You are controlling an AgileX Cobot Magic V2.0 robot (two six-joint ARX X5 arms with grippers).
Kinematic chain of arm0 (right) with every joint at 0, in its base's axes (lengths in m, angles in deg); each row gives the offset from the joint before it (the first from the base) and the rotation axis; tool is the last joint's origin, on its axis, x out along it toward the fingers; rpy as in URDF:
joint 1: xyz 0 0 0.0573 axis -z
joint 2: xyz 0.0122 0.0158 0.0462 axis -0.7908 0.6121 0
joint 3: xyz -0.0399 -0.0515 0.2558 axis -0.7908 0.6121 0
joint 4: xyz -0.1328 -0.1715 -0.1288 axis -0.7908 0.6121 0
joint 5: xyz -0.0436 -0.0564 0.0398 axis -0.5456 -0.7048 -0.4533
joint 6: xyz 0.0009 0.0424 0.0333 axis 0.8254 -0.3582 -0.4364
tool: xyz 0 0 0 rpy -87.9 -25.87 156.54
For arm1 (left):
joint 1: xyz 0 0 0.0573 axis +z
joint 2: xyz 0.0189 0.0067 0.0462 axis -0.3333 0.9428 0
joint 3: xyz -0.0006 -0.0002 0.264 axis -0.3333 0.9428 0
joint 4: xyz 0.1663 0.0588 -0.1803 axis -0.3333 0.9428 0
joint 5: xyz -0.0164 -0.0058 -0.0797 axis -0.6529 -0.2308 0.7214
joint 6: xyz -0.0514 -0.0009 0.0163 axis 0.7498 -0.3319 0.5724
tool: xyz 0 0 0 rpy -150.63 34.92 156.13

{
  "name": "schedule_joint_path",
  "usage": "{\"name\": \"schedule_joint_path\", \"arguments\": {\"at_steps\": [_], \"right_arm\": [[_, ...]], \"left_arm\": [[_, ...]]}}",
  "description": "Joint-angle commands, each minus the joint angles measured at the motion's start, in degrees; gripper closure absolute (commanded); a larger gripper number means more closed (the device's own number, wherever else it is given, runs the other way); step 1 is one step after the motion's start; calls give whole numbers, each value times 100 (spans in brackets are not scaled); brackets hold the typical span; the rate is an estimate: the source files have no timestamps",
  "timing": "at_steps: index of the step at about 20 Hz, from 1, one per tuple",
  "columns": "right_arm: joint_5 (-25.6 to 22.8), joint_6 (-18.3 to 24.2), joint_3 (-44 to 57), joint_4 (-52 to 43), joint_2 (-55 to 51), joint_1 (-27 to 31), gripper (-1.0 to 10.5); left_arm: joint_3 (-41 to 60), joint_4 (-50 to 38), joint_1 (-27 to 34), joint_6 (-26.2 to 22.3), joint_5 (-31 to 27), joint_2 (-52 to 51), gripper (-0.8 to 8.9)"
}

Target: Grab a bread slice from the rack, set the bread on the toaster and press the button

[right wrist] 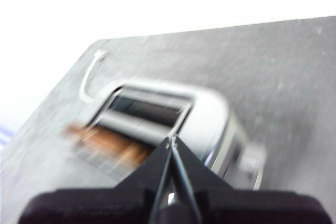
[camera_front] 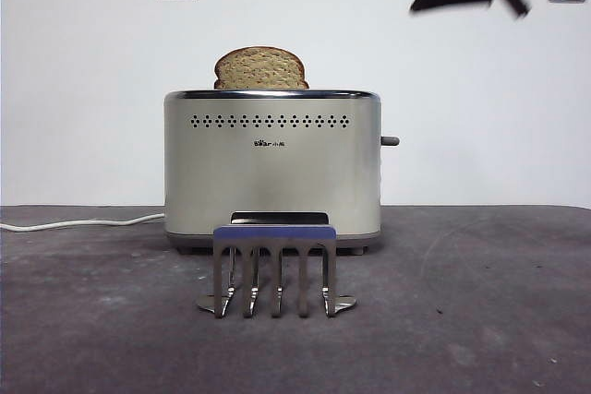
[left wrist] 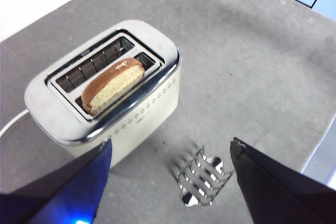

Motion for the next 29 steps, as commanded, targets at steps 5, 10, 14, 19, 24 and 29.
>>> {"name": "schedule_joint_path", "arguments": {"at_steps": [5, 10, 14, 19, 24, 29], "right_arm": [[7, 968, 17, 2627, -1523, -26, 958], [2, 1482, 17, 4199, -2175, -26, 958], [2, 1779, 17, 5031, -2505, -26, 958], [-2, 1871, 17, 5281, -2728, -26, 958], [-9, 1858, 17, 5272, -2747, -24, 946], [-37, 1858, 15, 5272, -2752, -13, 946]], "left_arm": [[11, 284, -2, 17, 7, -9, 437], [11, 533, -2, 17, 4, -9, 437], [11, 745, -2, 17, 4, -9, 437], [11, 820, -2, 17, 7, -9, 437], [11, 826, -2, -7, 4, -9, 806], [11, 820, -2, 2, -20, -9, 817]]}}
